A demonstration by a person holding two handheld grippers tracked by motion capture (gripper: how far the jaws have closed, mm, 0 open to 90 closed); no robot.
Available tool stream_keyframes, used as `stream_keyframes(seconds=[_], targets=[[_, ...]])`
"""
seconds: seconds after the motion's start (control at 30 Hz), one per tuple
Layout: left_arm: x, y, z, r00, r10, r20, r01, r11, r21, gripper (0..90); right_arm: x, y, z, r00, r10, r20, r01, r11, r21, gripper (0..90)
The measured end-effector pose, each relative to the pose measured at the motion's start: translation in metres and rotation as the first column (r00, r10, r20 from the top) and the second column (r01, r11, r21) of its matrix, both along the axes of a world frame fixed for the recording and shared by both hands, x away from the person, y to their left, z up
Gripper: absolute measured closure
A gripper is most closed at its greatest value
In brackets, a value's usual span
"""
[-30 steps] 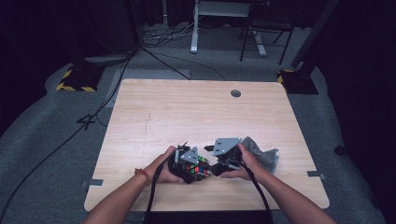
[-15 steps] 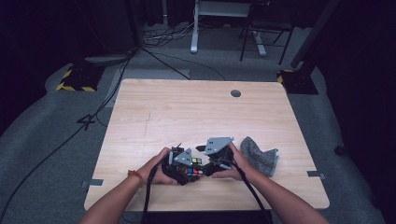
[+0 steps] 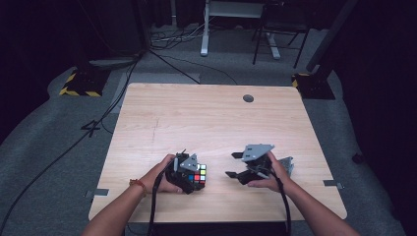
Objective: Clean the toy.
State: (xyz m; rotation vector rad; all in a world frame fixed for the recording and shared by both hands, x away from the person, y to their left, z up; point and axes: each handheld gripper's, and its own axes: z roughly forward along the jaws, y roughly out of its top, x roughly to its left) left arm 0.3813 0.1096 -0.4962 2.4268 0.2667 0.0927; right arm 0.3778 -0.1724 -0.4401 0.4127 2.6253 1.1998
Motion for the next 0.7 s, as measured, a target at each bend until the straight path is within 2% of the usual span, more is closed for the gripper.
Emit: stream_keyframes(seconds=[0.1, 0.2, 0.3, 0.37, 0.43, 0.47, 0.5, 0.57, 0.63, 0.7], targets=[[-0.002, 0.000, 0.002, 0.9998, 0.008, 0.019, -0.008, 0.9999, 0.015, 21.8, 0.002, -0.031, 0.003, 0.9982, -0.060, 0.004, 0.060, 0.998, 0.008, 31.0], [-0.003, 0.001, 0.003, 0.9994, 0.023, 0.025, -0.024, 0.9996, 0.017, 22.5, 0.002, -0.059, 0.006, 0.9915, -0.127, 0.025, 0.127, 0.992, 0.004, 31.0], [-0.004, 0.003, 0.005, 0.9990, 0.042, 0.016, -0.042, 0.9991, 0.002, 21.3, 0.004, -0.092, 0.004, 0.9771, -0.208, 0.042, 0.209, 0.978, -0.014, 31.2], [-0.005, 0.007, 0.006, 0.9984, 0.053, 0.019, -0.053, 0.9986, 0.010, 21.3, 0.005, -0.108, 0.000, 0.9670, -0.252, 0.034, 0.253, 0.967, -0.026, 31.4], [-0.007, 0.010, 0.008, 0.9969, 0.073, 0.030, -0.073, 0.9973, -0.002, 19.0, 0.006, -0.118, -0.004, 0.9570, -0.287, 0.044, 0.289, 0.955, -0.065, 31.4], [-0.008, 0.014, 0.010, 0.9956, 0.088, 0.032, -0.088, 0.9960, -0.018, 17.3, 0.007, -0.123, -0.007, 0.9536, -0.299, 0.031, 0.301, 0.951, -0.065, 31.5], [-0.009, 0.015, 0.011, 0.9951, 0.093, 0.034, -0.092, 0.9956, -0.017, 16.5, 0.010, -0.130, -0.012, 0.9500, -0.312, -0.015, 0.311, 0.949, -0.054, 31.6], [-0.010, 0.020, 0.015, 0.9920, 0.112, 0.060, -0.111, 0.9938, -0.009, 15.6, 0.011, -0.133, -0.017, 0.9458, -0.324, -0.019, 0.322, 0.944, -0.074, 31.7], [-0.010, 0.027, 0.017, 0.9854, 0.152, 0.076, -0.152, 0.9883, -0.011, 16.5, 0.014, -0.134, -0.026, 0.9435, -0.327, -0.053, 0.323, 0.943, -0.077, 32.6], [-0.009, 0.035, 0.019, 0.9810, 0.179, 0.075, -0.177, 0.9836, -0.036, 16.9, 0.015, -0.133, -0.031, 0.9436, -0.325, -0.062, 0.320, 0.944, -0.084, 33.5]])
